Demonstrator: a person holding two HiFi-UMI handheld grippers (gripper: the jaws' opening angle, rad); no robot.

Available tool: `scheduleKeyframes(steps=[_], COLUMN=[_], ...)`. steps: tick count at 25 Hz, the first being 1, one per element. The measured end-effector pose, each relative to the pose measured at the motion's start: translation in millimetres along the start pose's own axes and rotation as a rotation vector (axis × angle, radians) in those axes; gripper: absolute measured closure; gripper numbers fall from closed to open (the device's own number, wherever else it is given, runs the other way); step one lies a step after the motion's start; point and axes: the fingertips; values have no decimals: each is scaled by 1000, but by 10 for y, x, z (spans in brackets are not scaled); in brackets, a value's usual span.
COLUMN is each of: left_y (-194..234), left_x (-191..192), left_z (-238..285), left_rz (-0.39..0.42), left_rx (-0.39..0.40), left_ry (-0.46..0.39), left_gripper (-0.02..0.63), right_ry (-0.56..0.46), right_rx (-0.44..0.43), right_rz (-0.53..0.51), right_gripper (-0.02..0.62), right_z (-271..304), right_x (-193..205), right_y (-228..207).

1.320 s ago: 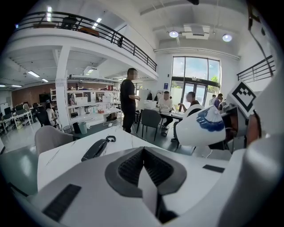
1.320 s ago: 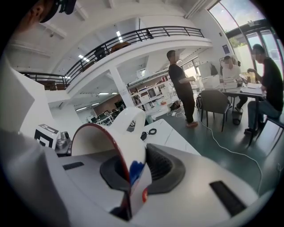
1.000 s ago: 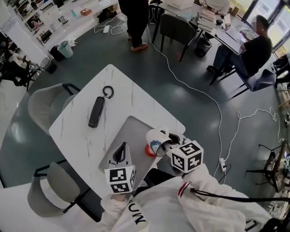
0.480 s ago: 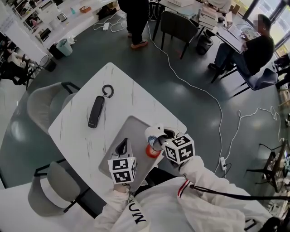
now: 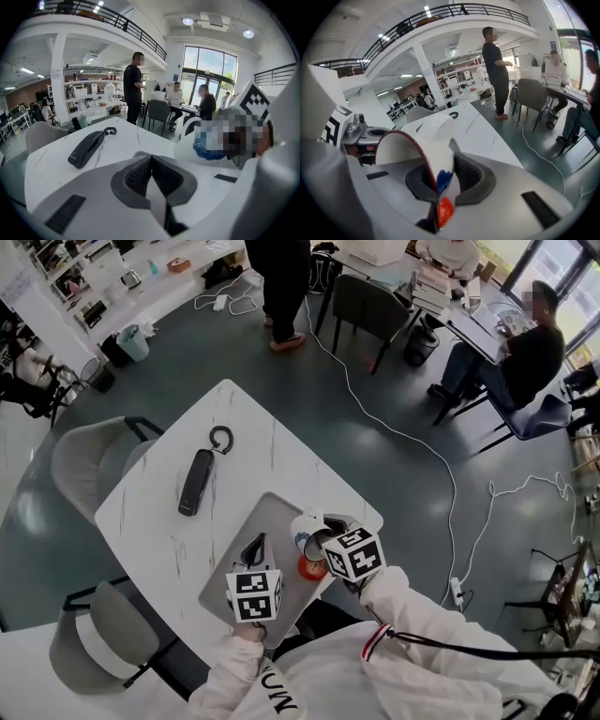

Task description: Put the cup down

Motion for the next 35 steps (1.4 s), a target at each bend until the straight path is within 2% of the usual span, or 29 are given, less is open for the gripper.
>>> scheduleKeyframes(steps=[7, 23, 30, 35], left_y=[10, 9, 42, 81], left_x=[118, 199, 212, 226], left_z=[115, 348, 358, 384], left_rz=[-7, -19, -33, -36], left_rx=[-6, -6, -4, -6], left_ry=[31, 65, 76, 84], left_gripper=[595, 595, 595, 595], right_ry=[113, 271, 322, 338], right_rx=[9, 29, 44, 25], right_rz=[-65, -158, -190, -233], right_gripper=[561, 561, 561, 561], right_z=[293, 696, 793, 872], right_x=[150, 337, 396, 386], right_y=[-83, -145, -177, -136])
Point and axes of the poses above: the fingertips, and each gripper's own axes: z forward along the fingers, y to its left, x out of its underside, and after that the axes turned 3 degrees about y, right-handed
